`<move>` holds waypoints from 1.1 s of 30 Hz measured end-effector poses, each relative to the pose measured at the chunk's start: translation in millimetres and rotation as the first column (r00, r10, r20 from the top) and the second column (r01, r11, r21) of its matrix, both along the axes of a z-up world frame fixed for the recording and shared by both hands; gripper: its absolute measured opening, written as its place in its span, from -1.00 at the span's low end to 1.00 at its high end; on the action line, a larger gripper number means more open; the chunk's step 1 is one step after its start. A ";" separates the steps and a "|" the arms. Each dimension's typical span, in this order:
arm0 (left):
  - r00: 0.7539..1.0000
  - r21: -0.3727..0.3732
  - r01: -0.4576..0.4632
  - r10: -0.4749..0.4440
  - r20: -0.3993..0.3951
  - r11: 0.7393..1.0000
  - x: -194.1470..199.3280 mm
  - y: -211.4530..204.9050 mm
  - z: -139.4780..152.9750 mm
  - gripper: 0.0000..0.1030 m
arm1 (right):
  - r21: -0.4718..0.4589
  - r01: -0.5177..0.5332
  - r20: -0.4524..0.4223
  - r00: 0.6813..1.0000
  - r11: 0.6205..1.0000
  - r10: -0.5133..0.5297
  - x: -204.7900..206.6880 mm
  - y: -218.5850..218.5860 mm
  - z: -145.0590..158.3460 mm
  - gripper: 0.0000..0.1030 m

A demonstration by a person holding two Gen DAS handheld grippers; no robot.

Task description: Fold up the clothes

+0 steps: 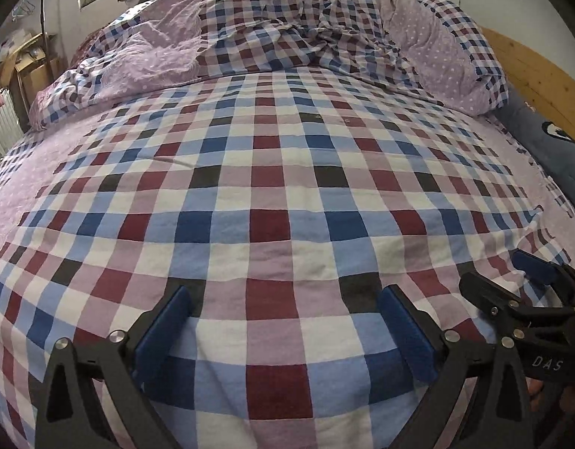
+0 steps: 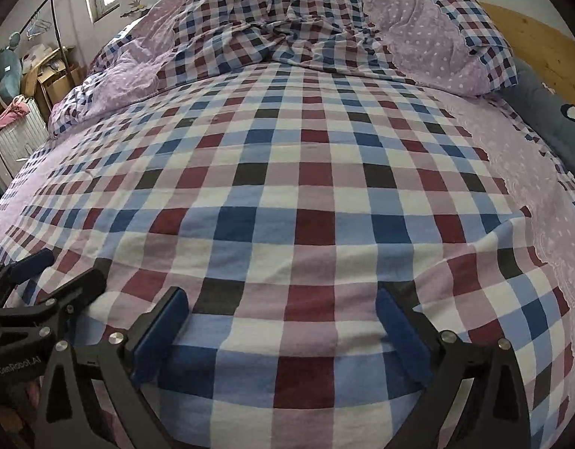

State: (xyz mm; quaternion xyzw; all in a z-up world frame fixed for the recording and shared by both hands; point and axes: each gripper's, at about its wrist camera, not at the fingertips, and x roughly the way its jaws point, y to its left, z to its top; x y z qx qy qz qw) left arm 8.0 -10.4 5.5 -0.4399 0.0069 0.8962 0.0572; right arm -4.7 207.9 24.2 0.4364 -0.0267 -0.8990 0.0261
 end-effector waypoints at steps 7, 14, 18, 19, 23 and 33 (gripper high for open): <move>1.000 0.008 0.000 0.000 0.003 1.000 -1.4 -1.1 -0.9 1.00 | -0.010 0.011 0.004 1.000 1.000 -0.011 -1.4 0.3 -0.2 1.00; 1.000 0.008 -0.002 0.002 0.003 1.000 -2.1 -0.5 -1.8 1.00 | -0.004 0.024 0.006 1.000 1.000 -0.024 -2.1 -2.1 -0.3 1.00; 1.000 0.001 -0.006 0.006 -0.001 1.000 -1.9 2.5 -1.6 1.00 | 0.003 0.022 0.007 1.000 1.000 -0.022 -2.2 -2.2 -0.9 1.00; 1.000 0.002 -0.006 0.006 -0.002 1.000 -1.9 2.5 -1.7 1.00 | 0.003 0.022 0.007 1.000 1.000 -0.022 -2.3 -2.1 -0.9 1.00; 1.000 0.002 -0.005 0.005 -0.005 1.000 -2.7 2.8 -1.7 1.00 | 0.002 0.021 0.006 1.000 1.000 -0.021 -2.2 -1.8 -1.2 1.00; 1.000 0.006 -0.006 0.006 -0.009 1.000 -0.3 0.7 -1.9 1.00 | 0.002 0.017 0.004 1.000 1.000 -0.017 -2.5 1.1 -1.3 1.00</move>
